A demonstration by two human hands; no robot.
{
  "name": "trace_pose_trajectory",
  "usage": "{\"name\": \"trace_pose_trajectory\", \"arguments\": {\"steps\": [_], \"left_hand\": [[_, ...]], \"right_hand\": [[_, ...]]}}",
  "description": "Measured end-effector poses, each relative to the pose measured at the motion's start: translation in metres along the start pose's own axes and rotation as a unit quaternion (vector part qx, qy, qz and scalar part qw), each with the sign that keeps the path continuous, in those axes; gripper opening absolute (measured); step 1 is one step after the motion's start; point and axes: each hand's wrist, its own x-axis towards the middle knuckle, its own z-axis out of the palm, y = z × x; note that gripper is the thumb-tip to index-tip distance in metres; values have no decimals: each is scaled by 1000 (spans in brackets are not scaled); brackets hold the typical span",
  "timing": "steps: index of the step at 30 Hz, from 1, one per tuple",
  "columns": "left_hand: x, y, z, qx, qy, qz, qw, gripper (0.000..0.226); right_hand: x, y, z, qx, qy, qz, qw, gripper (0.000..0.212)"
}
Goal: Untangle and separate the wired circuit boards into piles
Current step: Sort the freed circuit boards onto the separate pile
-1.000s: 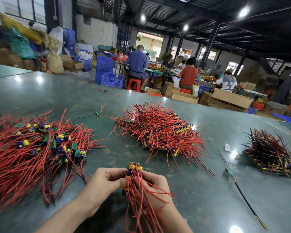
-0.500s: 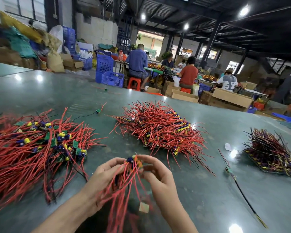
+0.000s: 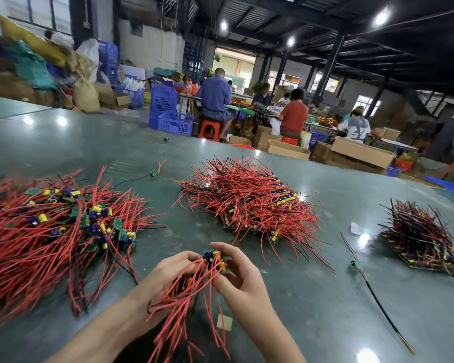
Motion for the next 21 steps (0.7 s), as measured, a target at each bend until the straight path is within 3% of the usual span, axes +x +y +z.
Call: {"name": "trace_pose_trajectory", "arguments": {"steps": [2, 7, 11, 14, 17, 21], "left_hand": [[0, -1, -2, 0, 10, -13, 1000, 21], [-2, -5, -3, -24, 4, -6, 1000, 5], [-6, -8, 0, -24, -16, 16, 999, 23], [-11, -9, 0, -19, -8, 39, 999, 19], [-13, -8, 1, 17, -4, 62, 998, 15], [-16, -7, 2, 62, 12, 77, 995, 16]], "right_hand": [[0, 1, 0, -6, 9, -2, 1000, 32], [1, 3, 2, -100, 60, -59, 991, 28], [-1, 5, 4, -150, 113, -88, 978, 32], [0, 9, 5, -111, 148, -55, 981, 45], [4, 8, 4, -44, 138, 11, 989, 30], [2, 4, 2, -31, 94, 20, 995, 32]]}}
